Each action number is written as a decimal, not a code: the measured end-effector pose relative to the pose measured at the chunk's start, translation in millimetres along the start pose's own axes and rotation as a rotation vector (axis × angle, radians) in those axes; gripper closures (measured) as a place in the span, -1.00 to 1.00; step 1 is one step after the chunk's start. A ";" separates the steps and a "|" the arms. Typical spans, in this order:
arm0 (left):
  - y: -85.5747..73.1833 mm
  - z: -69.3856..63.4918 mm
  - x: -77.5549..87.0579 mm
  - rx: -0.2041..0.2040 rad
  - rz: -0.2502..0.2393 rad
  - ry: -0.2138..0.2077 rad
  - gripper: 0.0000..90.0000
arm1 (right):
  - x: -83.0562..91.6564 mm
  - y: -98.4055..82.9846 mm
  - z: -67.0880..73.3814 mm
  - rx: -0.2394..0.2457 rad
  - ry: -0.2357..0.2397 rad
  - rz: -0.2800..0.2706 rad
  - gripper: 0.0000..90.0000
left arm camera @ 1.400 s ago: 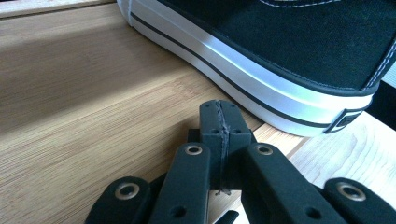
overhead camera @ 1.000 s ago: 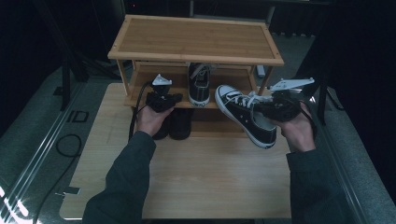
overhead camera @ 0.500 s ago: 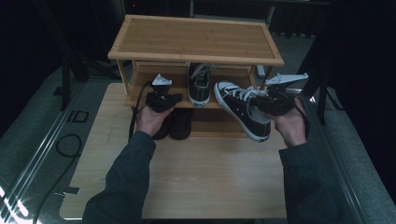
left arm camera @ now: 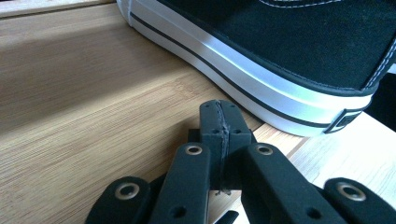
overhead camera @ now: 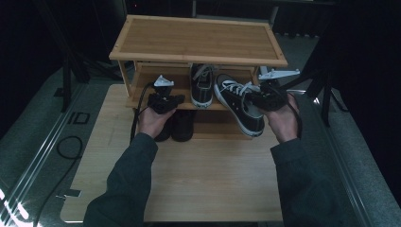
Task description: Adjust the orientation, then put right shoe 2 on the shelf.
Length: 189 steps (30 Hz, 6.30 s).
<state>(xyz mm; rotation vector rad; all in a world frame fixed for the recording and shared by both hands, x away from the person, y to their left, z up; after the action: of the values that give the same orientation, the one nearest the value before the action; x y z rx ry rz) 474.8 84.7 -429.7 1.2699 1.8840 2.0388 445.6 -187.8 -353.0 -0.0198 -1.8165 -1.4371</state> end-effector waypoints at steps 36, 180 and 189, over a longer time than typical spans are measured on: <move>-0.1 -0.3 -0.7 0.011 -0.013 -0.003 1.00 | -20.8 8.1 -5.5 -0.055 -0.034 0.023 0.74; 0.9 0.9 -1.6 0.033 -0.003 -0.004 1.00 | 18.3 -67.3 62.3 0.118 0.195 -0.004 1.00; 3.0 -3.1 -2.9 -0.010 0.011 0.029 1.00 | 16.5 -70.5 62.3 0.111 0.199 0.003 1.00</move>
<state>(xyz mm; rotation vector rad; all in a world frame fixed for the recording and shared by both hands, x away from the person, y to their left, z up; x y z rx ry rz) 476.1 79.8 -428.3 1.2584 1.8808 2.0802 366.1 -168.8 -402.5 0.1709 -1.7282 -1.2864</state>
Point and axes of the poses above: each handheld gripper's, and its own axes: x roughly backward along the jaws, y roughly out of its top, z roughly to its left, the point moved 6 cm from there along -x, roughly forward along the jaws, and after that the axes turned 1 degree about -x, right-handed, at the moved point
